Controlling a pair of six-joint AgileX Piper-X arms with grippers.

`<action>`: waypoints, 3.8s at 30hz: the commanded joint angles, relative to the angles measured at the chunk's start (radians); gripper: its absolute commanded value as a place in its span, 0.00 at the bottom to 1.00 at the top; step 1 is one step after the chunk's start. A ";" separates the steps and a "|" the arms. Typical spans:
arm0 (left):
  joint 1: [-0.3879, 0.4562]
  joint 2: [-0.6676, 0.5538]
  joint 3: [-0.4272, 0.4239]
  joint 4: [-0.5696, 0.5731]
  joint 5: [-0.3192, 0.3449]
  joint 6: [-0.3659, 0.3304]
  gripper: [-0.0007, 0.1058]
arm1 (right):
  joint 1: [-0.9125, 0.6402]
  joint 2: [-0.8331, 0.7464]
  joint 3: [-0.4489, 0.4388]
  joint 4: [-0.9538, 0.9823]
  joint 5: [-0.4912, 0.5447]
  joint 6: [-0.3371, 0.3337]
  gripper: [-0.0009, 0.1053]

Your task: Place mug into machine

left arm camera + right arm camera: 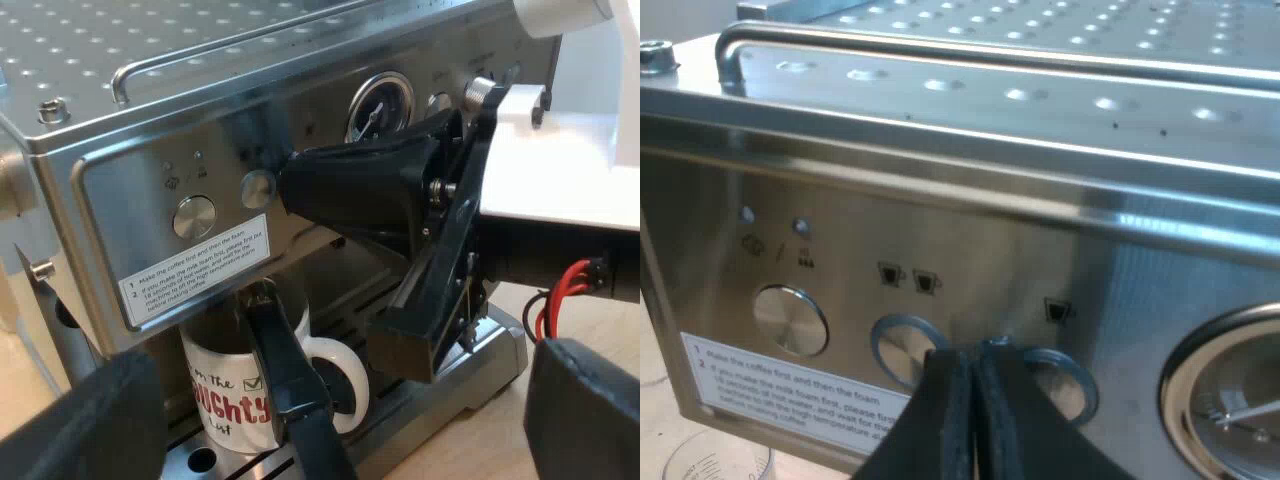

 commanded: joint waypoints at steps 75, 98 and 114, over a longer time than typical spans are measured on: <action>-0.003 -0.176 -0.055 0.009 0.008 -0.041 0.75 | 0.132 -0.396 -0.008 0.597 0.060 0.041 0.62; 0.182 0.027 -0.113 0.008 0.023 -0.089 0.75 | -0.582 -0.674 -0.008 1.004 -0.423 0.101 0.61; 0.367 -0.071 -0.122 0.110 0.111 -0.092 0.75 | -0.937 -0.859 -0.008 1.138 -0.610 -0.020 0.61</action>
